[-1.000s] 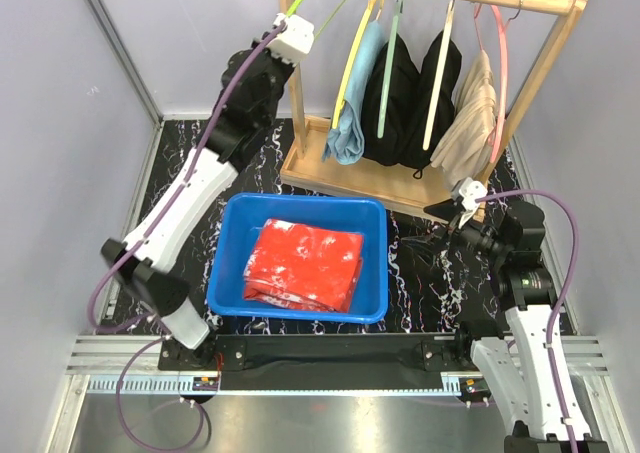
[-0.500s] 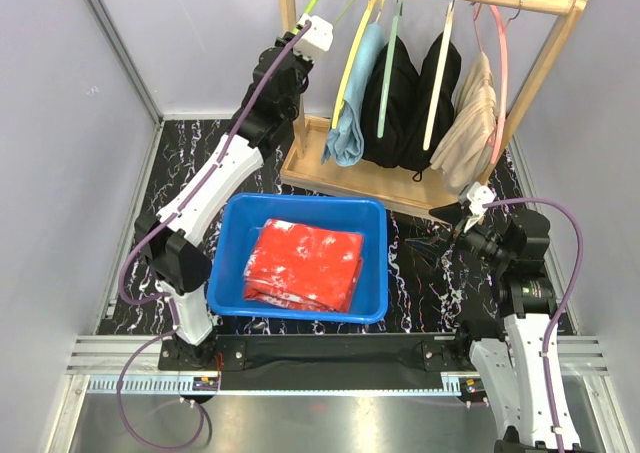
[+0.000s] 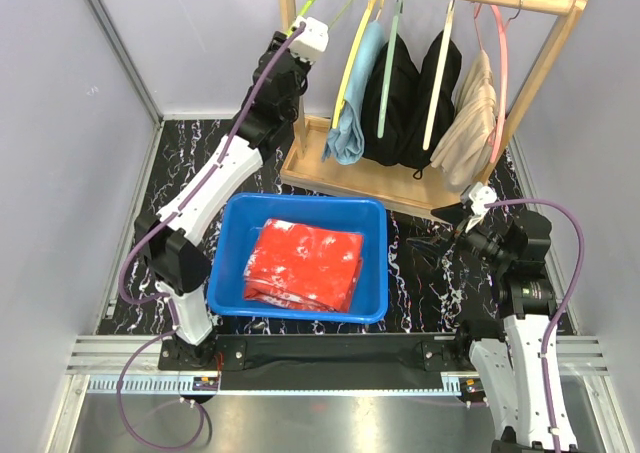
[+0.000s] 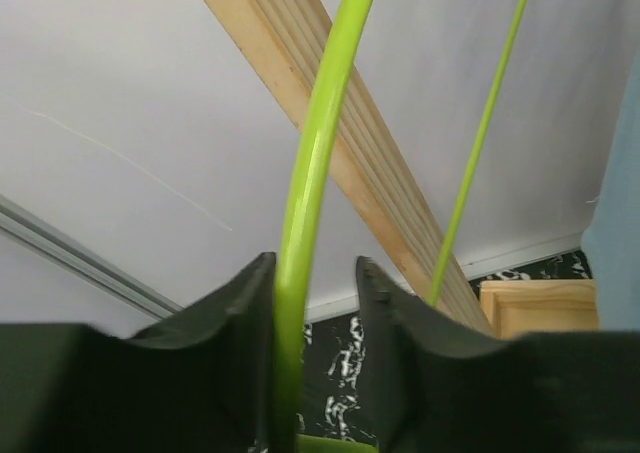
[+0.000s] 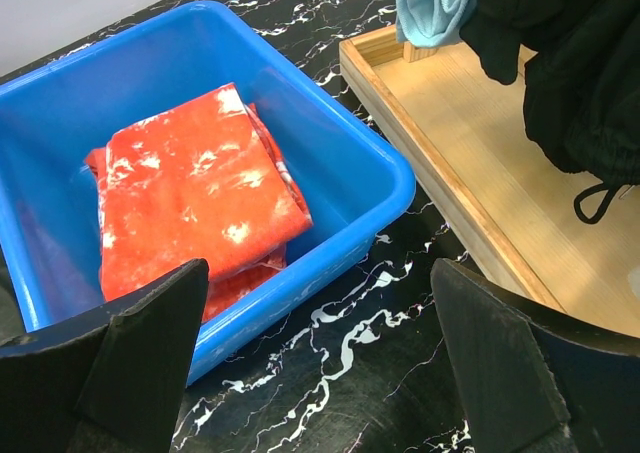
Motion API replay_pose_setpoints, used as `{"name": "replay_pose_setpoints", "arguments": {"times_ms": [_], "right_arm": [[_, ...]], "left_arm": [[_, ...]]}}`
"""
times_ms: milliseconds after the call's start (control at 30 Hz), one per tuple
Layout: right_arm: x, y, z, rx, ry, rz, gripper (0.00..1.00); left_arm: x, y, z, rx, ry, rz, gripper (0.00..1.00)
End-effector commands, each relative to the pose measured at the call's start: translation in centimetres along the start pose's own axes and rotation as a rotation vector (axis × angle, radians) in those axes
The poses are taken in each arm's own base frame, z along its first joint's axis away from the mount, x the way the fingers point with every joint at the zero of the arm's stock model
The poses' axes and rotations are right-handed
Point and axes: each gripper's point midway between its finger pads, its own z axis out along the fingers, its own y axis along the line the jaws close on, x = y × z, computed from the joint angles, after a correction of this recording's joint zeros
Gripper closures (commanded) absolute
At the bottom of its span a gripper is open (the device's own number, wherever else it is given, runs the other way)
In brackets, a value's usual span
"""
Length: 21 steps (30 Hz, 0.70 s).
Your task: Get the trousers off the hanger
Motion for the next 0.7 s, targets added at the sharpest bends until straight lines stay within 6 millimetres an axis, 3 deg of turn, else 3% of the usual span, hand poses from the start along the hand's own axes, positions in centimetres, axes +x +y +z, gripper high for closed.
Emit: {"name": "replay_pose_setpoints", "arguments": {"times_ms": [0, 67, 100, 167, 200, 400, 467, 667], "right_arm": [[-1.0, 0.0, -0.1, -0.002, -0.028, -0.022, 0.00], [-1.0, -0.1, -0.1, 0.003, -0.027, -0.024, 0.00], [-1.0, -0.2, -0.2, 0.004, -0.027, -0.025, 0.00], [-1.0, -0.3, -0.1, 0.009, -0.026, -0.024, 0.00], [-0.9, -0.4, -0.1, 0.008, -0.022, -0.019, 0.00], [0.1, -1.0, 0.2, 0.024, -0.005, 0.009, 0.00], [0.4, -1.4, 0.3, 0.041, 0.001, 0.015, 0.00], [2.5, -2.8, 0.6, 0.095, 0.031, 0.057, 0.00]], "left_arm": [[-4.4, 3.8, -2.7, -0.027, -0.103, -0.138, 0.37], [-4.9, 3.7, -3.6, 0.010, -0.100, -0.172, 0.18], [-6.3, 4.2, -4.5, 0.042, -0.131, -0.199, 0.08], [-6.9, 4.2, -5.7, 0.088, -0.130, -0.248, 0.01], [-8.3, 4.9, -6.8, 0.112, -0.161, -0.275, 0.01], [-10.3, 5.4, -10.9, 0.242, -0.182, -0.475, 0.01], [-10.3, 4.6, -11.7, 0.293, -0.158, -0.547, 0.01], [-12.5, 1.2, -14.3, 0.542, -0.163, -0.735, 0.01]]}}
